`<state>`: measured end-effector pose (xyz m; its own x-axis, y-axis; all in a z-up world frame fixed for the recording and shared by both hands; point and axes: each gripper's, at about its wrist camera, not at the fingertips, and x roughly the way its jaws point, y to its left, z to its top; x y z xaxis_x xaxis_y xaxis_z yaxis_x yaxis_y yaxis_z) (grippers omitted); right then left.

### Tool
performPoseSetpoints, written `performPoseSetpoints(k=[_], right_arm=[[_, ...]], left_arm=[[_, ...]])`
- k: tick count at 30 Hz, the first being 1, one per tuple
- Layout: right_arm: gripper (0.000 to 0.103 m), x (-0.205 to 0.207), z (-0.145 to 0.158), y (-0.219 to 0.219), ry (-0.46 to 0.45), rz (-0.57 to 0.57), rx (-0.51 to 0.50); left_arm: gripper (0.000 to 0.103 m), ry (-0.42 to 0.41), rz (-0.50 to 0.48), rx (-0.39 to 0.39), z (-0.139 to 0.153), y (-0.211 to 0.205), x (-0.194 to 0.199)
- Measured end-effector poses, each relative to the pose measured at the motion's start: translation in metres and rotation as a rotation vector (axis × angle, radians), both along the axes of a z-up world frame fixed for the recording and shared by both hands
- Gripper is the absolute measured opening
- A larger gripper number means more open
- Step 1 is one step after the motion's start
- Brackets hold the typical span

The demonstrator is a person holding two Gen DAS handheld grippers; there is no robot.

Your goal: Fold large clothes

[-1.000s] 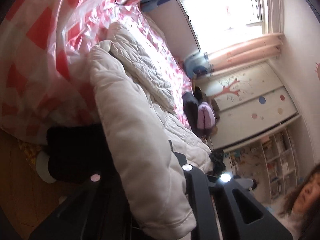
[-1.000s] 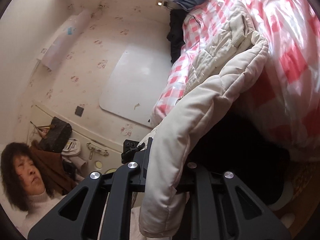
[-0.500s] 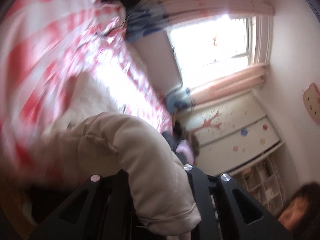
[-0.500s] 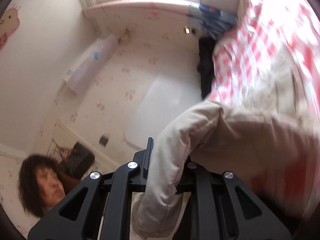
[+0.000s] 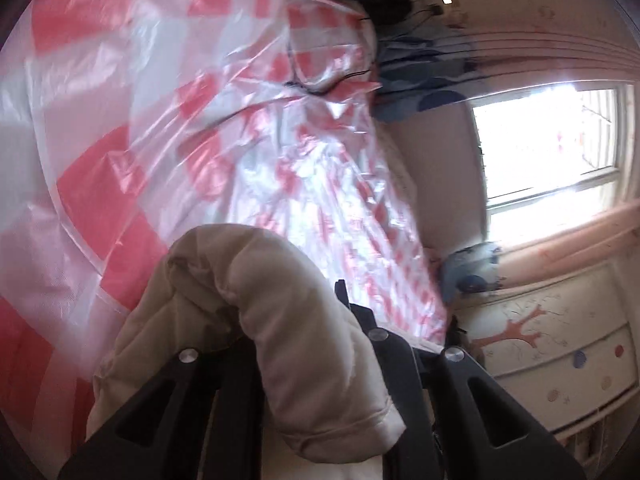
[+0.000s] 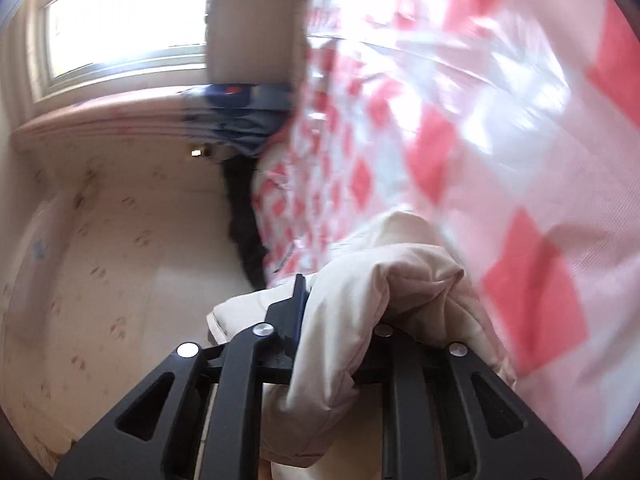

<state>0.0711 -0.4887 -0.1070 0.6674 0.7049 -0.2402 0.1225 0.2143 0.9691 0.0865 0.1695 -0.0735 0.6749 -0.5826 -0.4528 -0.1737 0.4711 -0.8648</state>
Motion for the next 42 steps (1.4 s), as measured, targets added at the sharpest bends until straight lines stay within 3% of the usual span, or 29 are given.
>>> performPoseSetpoints(k=[2, 4, 5, 6, 7, 8, 9, 10, 11, 13, 14, 16, 17, 20, 23, 25, 29, 32, 34, 37, 39, 42], right_arm=[[0.015, 0.002, -0.012, 0.000, 0.003, -0.002, 0.021], [0.020, 0.002, -0.012, 0.001, -0.005, 0.023, 0.018], [0.025, 0.003, -0.011, 0.000, -0.004, 0.036, 0.020], [0.037, 0.003, -0.009, -0.001, 0.005, 0.045, 0.033], [0.046, 0.004, -0.008, -0.004, 0.012, 0.045, 0.055], [0.064, 0.001, -0.004, -0.007, 0.012, 0.034, 0.077], [0.082, -0.003, 0.006, -0.011, 0.005, 0.015, 0.079], [0.092, -0.011, 0.018, -0.013, -0.014, -0.009, 0.050], [0.097, -0.015, 0.034, -0.013, -0.038, -0.032, 0.024], [0.097, -0.031, 0.069, -0.005, -0.113, -0.059, -0.109], [0.097, -0.039, 0.088, 0.005, -0.154, -0.042, -0.201], [0.097, -0.045, 0.119, 0.049, -0.233, 0.051, -0.477], [0.097, -0.045, 0.128, 0.074, -0.260, 0.112, -0.595], [0.097, -0.025, 0.127, 0.155, -0.256, 0.292, -0.932], [0.097, 0.010, 0.090, 0.198, -0.141, 0.363, -1.117], [0.097, 0.035, 0.062, 0.206, -0.064, 0.377, -1.161], [0.097, 0.066, 0.045, 0.195, 0.029, 0.348, -1.132], [0.097, 0.084, 0.051, 0.196, 0.083, 0.358, -1.139], [0.097, 0.083, 0.064, 0.199, 0.022, 0.323, -1.153], [0.097, 0.103, 0.063, 0.206, 0.026, 0.325, -1.209], [0.097, 0.120, 0.037, 0.205, 0.094, 0.355, -1.201], [0.097, 0.138, 0.023, 0.206, 0.103, 0.343, -1.202]], left_arm=[[0.017, 0.036, 0.005, -0.003, -0.029, 0.001, 0.002], [0.017, 0.038, 0.005, -0.022, -0.039, 0.004, -0.002], [0.019, 0.037, -0.001, -0.031, -0.038, 0.005, -0.003], [0.023, 0.040, -0.012, -0.038, -0.034, 0.006, -0.003], [0.032, 0.041, -0.021, -0.047, -0.029, 0.008, -0.001], [0.038, 0.043, -0.021, -0.073, -0.022, 0.010, 0.000], [0.060, 0.038, -0.010, -0.108, -0.014, 0.015, -0.003], [0.085, 0.019, 0.028, -0.150, -0.002, 0.022, -0.009], [0.096, -0.009, 0.080, -0.194, 0.010, 0.029, -0.016], [0.096, -0.062, 0.122, -0.246, 0.033, 0.040, -0.029], [0.096, -0.091, 0.105, -0.206, 0.049, 0.037, -0.034], [0.096, -0.193, 0.025, -0.033, 0.082, 0.011, -0.050], [0.096, -0.229, -0.064, 0.068, 0.093, -0.015, -0.055], [0.096, -0.242, -0.366, 0.268, 0.092, -0.103, -0.066], [0.096, -0.202, -0.538, 0.427, 0.071, -0.178, -0.056], [0.096, -0.123, -0.535, 0.534, 0.048, -0.206, -0.032], [0.096, 0.004, -0.457, 0.623, 0.008, -0.211, 0.018], [0.096, 0.064, -0.425, 0.615, 0.007, -0.211, 0.036], [0.096, 0.059, -0.405, 0.580, 0.019, -0.204, 0.041], [0.096, 0.026, -0.369, 0.652, 0.036, -0.197, 0.043], [0.096, 0.069, -0.355, 0.646, 0.019, -0.184, 0.058], [0.096, 0.101, -0.343, 0.613, -0.015, -0.176, 0.076]])
